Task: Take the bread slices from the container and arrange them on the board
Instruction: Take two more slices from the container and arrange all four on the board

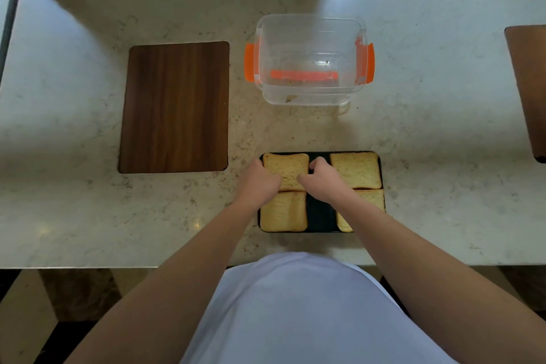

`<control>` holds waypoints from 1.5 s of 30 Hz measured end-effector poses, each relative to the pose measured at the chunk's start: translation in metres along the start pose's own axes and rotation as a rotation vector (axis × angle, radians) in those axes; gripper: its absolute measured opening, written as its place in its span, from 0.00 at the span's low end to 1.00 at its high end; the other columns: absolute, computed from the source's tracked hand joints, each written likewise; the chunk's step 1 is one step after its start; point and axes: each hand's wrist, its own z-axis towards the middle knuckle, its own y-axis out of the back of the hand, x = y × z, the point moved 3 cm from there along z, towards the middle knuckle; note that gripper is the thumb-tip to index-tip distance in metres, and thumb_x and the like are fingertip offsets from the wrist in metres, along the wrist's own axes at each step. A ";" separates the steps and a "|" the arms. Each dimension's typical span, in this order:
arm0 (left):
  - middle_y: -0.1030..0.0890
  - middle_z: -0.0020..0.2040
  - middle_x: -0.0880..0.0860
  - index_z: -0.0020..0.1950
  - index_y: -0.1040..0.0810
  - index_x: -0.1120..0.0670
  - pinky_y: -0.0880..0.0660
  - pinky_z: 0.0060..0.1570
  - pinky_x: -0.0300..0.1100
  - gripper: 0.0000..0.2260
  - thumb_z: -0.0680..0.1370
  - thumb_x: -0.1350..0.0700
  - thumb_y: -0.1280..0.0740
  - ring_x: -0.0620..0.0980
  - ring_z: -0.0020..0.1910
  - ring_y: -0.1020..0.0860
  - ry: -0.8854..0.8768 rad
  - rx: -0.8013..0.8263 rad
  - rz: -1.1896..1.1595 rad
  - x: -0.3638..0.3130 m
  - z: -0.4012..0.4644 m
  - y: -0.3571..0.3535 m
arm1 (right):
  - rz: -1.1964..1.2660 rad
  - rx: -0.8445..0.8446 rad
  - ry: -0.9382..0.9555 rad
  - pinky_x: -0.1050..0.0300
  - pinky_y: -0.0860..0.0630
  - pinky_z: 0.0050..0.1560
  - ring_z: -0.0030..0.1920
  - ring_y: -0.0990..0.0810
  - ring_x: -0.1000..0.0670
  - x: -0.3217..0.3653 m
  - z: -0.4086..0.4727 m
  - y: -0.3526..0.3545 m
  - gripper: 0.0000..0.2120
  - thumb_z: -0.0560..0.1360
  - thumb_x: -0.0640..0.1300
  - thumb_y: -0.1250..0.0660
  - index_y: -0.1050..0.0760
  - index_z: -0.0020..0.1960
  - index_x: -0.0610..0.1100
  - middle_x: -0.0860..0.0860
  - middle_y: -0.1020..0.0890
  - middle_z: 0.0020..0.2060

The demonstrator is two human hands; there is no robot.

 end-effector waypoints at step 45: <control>0.24 0.40 0.46 0.50 0.28 0.50 0.30 0.34 0.38 0.04 0.77 0.57 0.35 0.42 0.37 0.26 0.038 0.011 -0.173 0.049 -0.054 -0.025 | -0.023 -0.053 0.008 0.49 0.20 0.44 0.44 0.20 0.48 -0.043 -0.046 -0.031 0.07 0.78 0.41 0.35 0.27 0.56 0.43 0.48 0.19 0.44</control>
